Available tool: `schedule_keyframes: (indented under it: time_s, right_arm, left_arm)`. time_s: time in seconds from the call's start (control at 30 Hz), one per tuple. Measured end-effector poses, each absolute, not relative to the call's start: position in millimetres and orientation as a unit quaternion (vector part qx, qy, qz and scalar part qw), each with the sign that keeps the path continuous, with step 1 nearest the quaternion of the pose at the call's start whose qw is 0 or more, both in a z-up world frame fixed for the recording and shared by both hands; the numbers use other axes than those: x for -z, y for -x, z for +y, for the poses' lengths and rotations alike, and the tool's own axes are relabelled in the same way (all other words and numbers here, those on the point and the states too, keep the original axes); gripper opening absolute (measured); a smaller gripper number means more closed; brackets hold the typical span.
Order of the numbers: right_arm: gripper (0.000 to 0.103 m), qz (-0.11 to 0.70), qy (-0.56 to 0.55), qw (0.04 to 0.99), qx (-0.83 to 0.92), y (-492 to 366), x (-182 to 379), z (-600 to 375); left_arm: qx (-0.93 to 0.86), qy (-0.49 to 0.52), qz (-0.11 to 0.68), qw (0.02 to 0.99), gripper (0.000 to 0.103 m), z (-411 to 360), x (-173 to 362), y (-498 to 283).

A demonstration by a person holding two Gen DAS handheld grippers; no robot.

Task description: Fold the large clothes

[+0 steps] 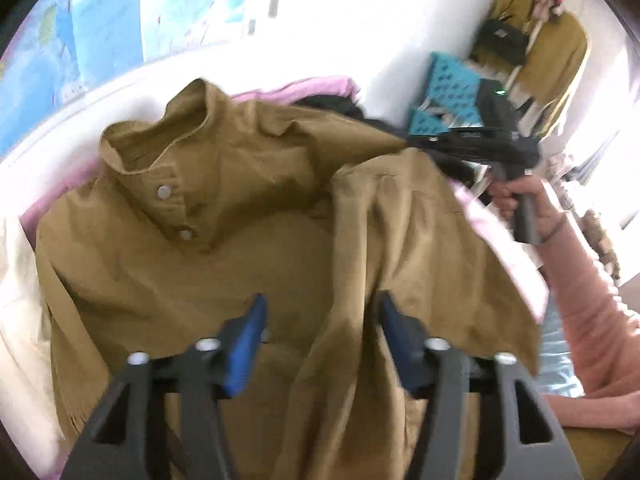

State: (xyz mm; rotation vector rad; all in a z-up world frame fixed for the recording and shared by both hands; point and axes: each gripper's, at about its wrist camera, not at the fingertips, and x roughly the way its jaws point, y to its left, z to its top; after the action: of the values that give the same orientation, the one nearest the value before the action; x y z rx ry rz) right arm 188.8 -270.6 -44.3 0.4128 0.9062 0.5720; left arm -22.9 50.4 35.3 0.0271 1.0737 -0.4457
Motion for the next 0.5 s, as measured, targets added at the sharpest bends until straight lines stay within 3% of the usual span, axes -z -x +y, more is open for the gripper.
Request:
schedule_keyframes:
  time_s: [0.07, 0.13, 0.23, 0.33, 0.5]
  right_arm:
    - [0.031, 0.424, -0.179, 0.851, -0.254, -184, 43, -268]
    - [0.045, 0.403, -0.137, 0.87, -0.248, -175, 28, -259]
    - [0.047, 0.362, -0.033, 0.893, -0.265, -158, -2, -222]
    - [0.064, 0.359, 0.059, 0.884, -0.292, -153, -11, -172]
    - [0.062, 0.364, 0.258, 0.856, -0.262, -159, 16, -89]
  left_arm:
    - [0.233, 0.006, 0.53, 0.815, 0.061, 55, -28, 22]
    - [0.252, -0.004, 0.54, 0.803, 0.065, 58, -20, 32]
    - [0.255, -0.03, 0.548, 0.796, 0.063, 62, -7, 52]
    - [0.258, -0.038, 0.555, 0.79, 0.056, 56, 3, 63]
    - [0.253, -0.036, 0.557, 0.791, 0.045, 47, 12, 65]
